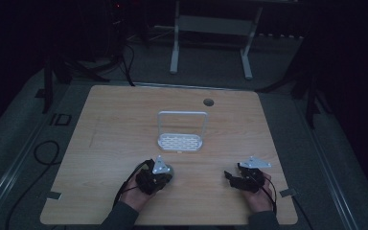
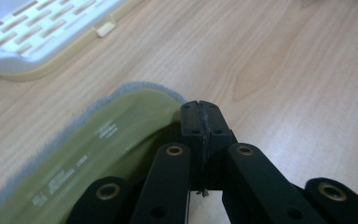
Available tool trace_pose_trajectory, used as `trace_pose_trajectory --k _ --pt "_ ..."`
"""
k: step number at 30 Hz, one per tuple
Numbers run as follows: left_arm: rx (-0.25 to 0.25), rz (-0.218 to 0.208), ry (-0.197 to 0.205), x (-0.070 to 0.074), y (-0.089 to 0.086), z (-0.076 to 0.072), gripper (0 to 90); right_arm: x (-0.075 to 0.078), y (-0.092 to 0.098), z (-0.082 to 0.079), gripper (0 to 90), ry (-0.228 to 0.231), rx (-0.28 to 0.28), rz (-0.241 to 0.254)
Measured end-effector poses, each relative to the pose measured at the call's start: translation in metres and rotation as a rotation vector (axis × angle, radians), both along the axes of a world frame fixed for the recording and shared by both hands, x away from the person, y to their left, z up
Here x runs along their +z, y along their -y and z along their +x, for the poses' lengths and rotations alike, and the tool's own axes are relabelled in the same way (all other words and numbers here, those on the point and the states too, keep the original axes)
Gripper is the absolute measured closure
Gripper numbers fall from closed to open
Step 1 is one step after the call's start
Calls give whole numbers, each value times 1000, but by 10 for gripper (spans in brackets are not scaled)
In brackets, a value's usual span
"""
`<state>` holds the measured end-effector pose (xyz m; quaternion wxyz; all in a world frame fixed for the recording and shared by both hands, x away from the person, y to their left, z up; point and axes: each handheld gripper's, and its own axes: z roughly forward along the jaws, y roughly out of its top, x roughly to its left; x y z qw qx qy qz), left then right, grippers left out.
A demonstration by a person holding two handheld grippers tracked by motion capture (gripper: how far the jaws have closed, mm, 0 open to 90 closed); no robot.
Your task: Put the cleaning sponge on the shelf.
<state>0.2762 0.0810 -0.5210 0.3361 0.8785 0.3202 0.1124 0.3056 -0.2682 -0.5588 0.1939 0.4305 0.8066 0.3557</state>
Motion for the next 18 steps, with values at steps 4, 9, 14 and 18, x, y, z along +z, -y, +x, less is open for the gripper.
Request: trace_pose_trajectory --k 4,9,14,18 --pt "8 7 4 1 1 8 900 0 0 0 319 0 0 0" --pt "10 14 0 2 0 16 900 0 0 0 319 0 1 0" --pt "11 20 -3 4 0 21 899 0 0 0 319 -1 0 0" --pt "4 -10 -5 12 -3 23 897 0 0 0 319 -1 1 1"
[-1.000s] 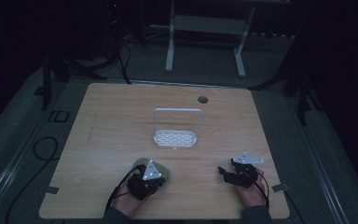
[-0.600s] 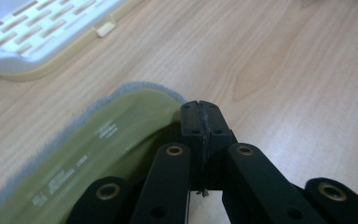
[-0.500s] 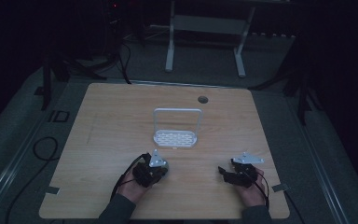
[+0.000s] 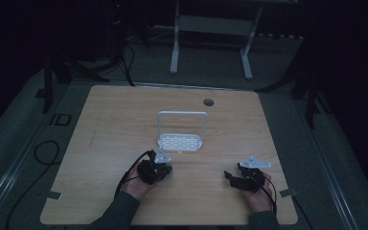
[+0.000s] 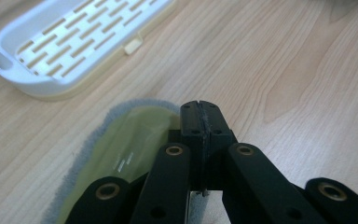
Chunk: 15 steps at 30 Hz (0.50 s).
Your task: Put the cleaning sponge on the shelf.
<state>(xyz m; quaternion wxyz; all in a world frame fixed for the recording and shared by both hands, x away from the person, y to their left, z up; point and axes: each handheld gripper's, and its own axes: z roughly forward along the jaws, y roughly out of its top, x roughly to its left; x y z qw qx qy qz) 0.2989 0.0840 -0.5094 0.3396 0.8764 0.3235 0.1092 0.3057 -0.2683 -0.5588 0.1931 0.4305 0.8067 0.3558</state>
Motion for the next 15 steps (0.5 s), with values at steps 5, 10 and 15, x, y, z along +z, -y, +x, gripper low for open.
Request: trace_pose_trajectory --k 5,10,15 --pt "-13 -45 10 22 -11 5 850 0 0 0 318 0 1 -1" --pt "-21 -53 5 34 -19 11 779 0 0 0 318 1 0 0" --pt "-33 -45 -8 39 -24 17 717 0 0 0 318 0 -1 1"
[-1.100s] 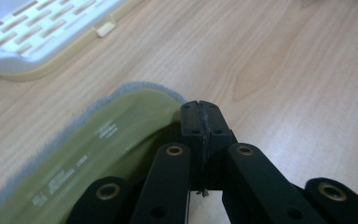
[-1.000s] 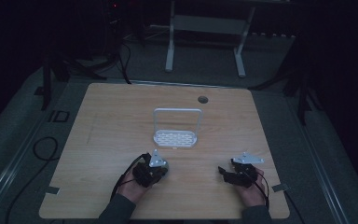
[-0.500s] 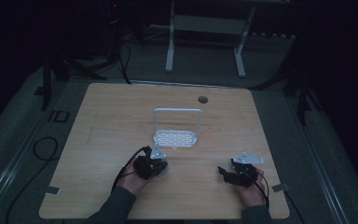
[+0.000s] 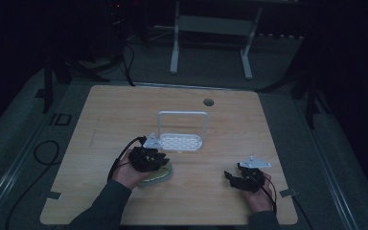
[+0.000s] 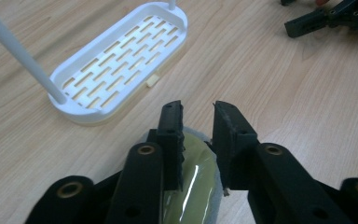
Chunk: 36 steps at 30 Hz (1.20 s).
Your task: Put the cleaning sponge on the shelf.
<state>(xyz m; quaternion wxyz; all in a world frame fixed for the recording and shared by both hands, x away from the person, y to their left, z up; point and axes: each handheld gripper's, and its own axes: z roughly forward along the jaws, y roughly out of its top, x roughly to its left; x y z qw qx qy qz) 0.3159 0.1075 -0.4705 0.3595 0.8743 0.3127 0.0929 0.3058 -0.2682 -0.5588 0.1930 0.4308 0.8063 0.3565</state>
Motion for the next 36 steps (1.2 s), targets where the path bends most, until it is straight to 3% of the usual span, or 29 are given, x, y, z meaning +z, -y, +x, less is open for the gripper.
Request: trace_pose_trajectory --k 6,21,36 --pt "-16 4 -32 -1 -8 7 661 0 0 0 318 0 0 0" --pt "-80 102 -79 -1 -16 15 595 0 0 0 318 0 0 0" --pt "-128 211 -138 -1 -10 22 566 0 0 0 318 0 0 0"
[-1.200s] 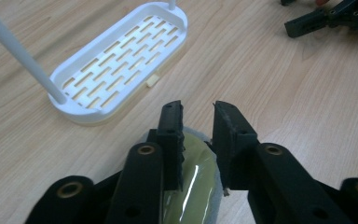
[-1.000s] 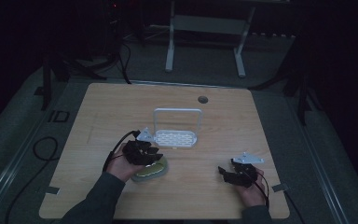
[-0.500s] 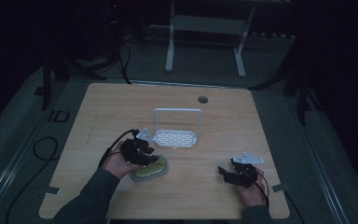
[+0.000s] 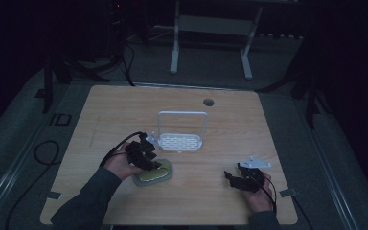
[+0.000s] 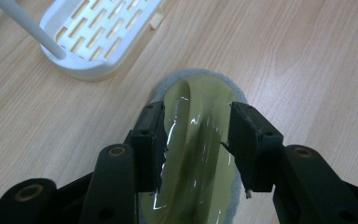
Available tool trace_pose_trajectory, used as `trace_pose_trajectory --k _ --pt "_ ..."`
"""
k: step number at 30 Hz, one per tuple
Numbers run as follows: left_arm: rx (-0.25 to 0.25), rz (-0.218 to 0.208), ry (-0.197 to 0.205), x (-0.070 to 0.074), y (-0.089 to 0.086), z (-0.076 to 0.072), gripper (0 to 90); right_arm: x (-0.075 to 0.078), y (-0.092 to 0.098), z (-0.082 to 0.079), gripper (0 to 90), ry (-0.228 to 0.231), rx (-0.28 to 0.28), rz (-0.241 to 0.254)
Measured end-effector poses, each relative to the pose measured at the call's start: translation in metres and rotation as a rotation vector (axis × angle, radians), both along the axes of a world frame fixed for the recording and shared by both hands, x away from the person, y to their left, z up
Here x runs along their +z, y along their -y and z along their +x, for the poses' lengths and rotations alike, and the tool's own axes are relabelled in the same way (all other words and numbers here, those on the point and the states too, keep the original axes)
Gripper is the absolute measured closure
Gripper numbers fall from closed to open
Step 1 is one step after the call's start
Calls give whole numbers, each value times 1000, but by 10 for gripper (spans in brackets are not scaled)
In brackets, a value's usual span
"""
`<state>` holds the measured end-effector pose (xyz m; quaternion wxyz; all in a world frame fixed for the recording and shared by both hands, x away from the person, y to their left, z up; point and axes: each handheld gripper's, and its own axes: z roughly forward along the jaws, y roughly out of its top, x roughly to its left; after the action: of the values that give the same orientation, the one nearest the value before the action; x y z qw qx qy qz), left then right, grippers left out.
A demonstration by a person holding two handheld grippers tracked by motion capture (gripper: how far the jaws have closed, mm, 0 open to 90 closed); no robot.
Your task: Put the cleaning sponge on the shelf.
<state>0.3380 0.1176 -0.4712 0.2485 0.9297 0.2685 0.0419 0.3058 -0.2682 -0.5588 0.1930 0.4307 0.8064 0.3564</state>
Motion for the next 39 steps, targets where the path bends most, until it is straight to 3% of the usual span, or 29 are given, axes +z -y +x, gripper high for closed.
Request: trace_pose_trajectory --k 7,15,20,26,39 --pt "-18 55 -26 2 0 5 569 0 0 0 318 0 0 0" --pt "-14 70 -55 5 0 7 567 0 0 0 317 0 2 -1" --pt "-38 122 -76 5 4 8 568 0 0 0 317 1 3 -1" --pt "-51 148 -73 4 8 9 550 0 0 0 317 0 3 -1" --pt "-101 233 -119 4 19 15 549 0 0 0 316 2 4 -2"
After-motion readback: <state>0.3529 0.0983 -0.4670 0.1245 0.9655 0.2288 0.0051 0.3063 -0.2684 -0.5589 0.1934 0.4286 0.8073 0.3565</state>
